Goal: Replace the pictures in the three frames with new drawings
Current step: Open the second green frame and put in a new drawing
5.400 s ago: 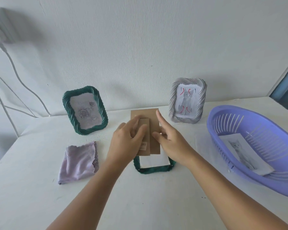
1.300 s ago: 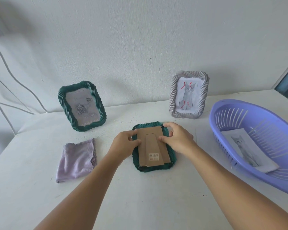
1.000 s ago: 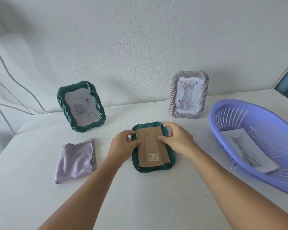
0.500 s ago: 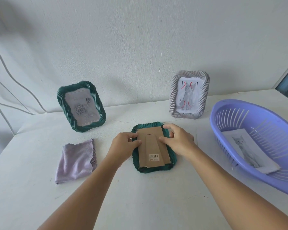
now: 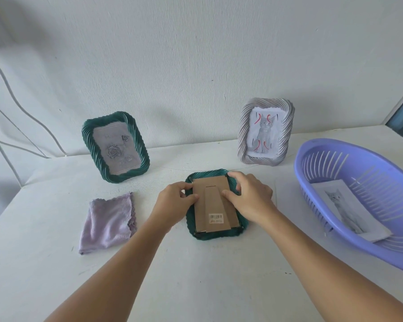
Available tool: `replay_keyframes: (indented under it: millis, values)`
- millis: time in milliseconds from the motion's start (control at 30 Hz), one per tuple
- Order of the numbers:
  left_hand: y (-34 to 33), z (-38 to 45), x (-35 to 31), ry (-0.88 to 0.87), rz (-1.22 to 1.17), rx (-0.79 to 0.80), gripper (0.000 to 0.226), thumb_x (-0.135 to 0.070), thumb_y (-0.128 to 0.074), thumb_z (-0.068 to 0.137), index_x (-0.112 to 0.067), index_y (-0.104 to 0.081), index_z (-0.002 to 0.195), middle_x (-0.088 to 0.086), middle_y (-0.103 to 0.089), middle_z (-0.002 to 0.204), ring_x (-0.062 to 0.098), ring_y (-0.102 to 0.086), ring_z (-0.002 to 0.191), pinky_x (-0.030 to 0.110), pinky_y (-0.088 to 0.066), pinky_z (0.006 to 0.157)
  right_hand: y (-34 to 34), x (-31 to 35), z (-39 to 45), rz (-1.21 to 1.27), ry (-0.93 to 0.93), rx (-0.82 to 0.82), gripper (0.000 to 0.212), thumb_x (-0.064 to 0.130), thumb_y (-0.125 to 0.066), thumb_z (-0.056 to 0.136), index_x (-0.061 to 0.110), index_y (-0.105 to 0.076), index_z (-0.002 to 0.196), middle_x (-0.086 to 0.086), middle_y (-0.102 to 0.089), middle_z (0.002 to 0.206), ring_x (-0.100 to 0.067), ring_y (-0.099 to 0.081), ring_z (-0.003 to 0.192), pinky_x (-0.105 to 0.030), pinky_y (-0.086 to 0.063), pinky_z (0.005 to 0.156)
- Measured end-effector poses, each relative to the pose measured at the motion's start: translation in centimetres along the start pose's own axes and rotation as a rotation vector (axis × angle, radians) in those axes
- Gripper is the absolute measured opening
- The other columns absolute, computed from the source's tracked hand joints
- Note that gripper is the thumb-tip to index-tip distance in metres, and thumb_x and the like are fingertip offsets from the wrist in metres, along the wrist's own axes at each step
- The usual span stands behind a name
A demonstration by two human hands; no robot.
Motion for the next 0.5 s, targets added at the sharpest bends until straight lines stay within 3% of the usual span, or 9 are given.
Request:
replay_keyframes:
  millis: [100,233,367,500]
  values:
    - [0.6,-1.0,-1.0,-0.039,0.070,0.005,0.042,-0.039,-0.067,0.095,-0.026,-0.059,0.134,-0.005,-0.059,0.073,0.009,-0.054,0.065,0.022,-0.038,0.055,0.3,1.8,-1.4,-0.030,0.124,-0.012,0.050,0.065,-0.053,0.093,0.046,-0.049,0.139,0.012,-0.050,0.105,-0.011,-0.050,0.109,-0.042,-0.024,0.107]
    - [1.6,-2.7,-1.8,-0.140,0.151,0.104,0.041,-0.044,-0.070,0.092,-0.039,-0.057,0.130,-0.009,-0.063,0.079,0.003,-0.056,0.066,0.020,-0.040,0.060,-1.2,2.9,-2.8,-0.101,0.265,0.194,0.063,0.081,-0.050,0.084,0.056,-0.044,0.141,0.020,-0.041,0.112,-0.004,-0.041,0.119,-0.043,-0.014,0.112]
    - [1.2,-4.3,-1.1,-0.194,0.099,0.316,0.034,-0.037,-0.079,0.086,-0.042,-0.069,0.118,-0.013,-0.061,0.075,0.002,-0.046,0.057,0.019,-0.038,0.060,-1.4,2.5,-2.7,-0.074,0.242,0.211,0.069,0.085,-0.056,0.076,0.054,-0.049,0.137,0.023,-0.042,0.111,-0.001,-0.041,0.121,-0.042,-0.014,0.112]
    - [0.5,-5.4,-0.2,-0.197,0.111,0.371,0.036,-0.038,-0.086,0.078,-0.044,-0.073,0.111,-0.017,-0.058,0.077,0.002,-0.044,0.060,0.019,-0.039,0.058,-1.6,2.3,-2.4,-0.015,0.225,0.191,0.068,0.083,-0.064,0.071,0.053,-0.054,0.131,0.021,-0.045,0.107,0.002,-0.043,0.115,-0.037,-0.016,0.106]
Point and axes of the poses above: each hand's wrist, its own z-axis towards the middle knuckle, its own y-axis out of the back of the hand, x = y × z, the point moved 8 cm from there along z, towards the middle knuckle
